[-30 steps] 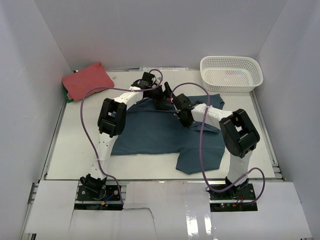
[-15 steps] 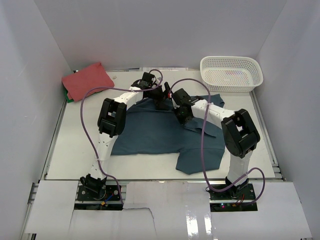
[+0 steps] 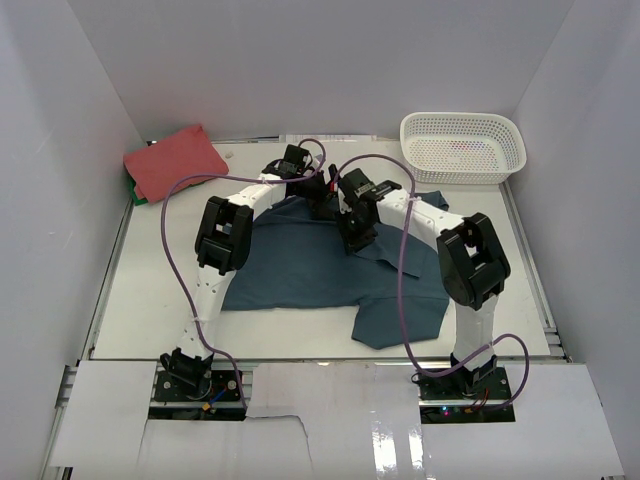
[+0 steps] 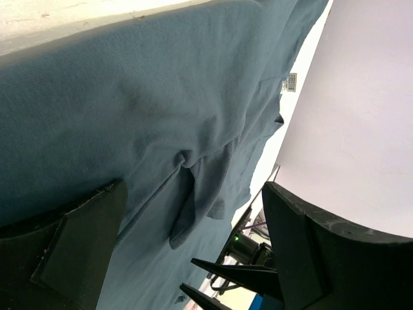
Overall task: Fold and stack the t-shirts
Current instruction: Fold the flattened tshirt in 1/3 of the way
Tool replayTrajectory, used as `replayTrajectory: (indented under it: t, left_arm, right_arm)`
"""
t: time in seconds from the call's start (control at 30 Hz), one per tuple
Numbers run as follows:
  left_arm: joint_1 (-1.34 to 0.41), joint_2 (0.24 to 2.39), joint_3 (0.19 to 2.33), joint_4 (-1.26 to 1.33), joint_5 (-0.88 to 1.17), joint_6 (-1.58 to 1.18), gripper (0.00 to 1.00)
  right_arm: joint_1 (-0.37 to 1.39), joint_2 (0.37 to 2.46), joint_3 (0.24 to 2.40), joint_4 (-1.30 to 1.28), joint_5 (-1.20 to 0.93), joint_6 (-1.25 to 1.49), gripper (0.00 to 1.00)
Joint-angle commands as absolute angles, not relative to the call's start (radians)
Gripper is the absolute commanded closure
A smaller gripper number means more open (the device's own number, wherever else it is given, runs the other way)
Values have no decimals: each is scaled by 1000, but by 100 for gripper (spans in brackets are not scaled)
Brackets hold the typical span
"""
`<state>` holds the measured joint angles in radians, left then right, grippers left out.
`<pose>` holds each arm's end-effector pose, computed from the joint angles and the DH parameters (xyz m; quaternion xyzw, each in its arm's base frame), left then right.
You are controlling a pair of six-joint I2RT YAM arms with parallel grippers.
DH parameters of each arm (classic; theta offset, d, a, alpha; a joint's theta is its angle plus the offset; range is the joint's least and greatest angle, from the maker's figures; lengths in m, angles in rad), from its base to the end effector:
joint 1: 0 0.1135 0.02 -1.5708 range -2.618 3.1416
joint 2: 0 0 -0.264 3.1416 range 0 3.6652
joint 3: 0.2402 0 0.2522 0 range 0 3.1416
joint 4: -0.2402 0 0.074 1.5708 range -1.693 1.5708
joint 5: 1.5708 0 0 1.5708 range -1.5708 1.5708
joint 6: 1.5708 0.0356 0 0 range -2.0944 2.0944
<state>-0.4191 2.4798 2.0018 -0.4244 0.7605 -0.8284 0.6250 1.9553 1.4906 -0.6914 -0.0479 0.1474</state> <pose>0.4789 -0.2402 0.1380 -0.0591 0.8836 -0.4625 0.0424 0.3307 0.2407 0.2018 -0.2362 0.9494 0.0992 0.1818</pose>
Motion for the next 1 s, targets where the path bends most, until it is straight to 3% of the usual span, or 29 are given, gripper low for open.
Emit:
replayTrajectory:
  t: [0.0,0.37,0.6,0.97]
  left_arm:
    - [-420,2425,1982,-431,759,-805,3]
    - [-420,2415,1976,-434,758,-796,3]
    - [-420,2402,1968,-439,756,-790,3]
    - [-420,2398,1964,-448,753,-776,3]
  right_arm:
    - [598,1927,1543,-745,-68,164,65]
    - [353,1815,1459,-712,71,210,64]
    - [124,1799,1377,-563,11,293,63]
    - [34,1911,1367,-474,-115,333,55]
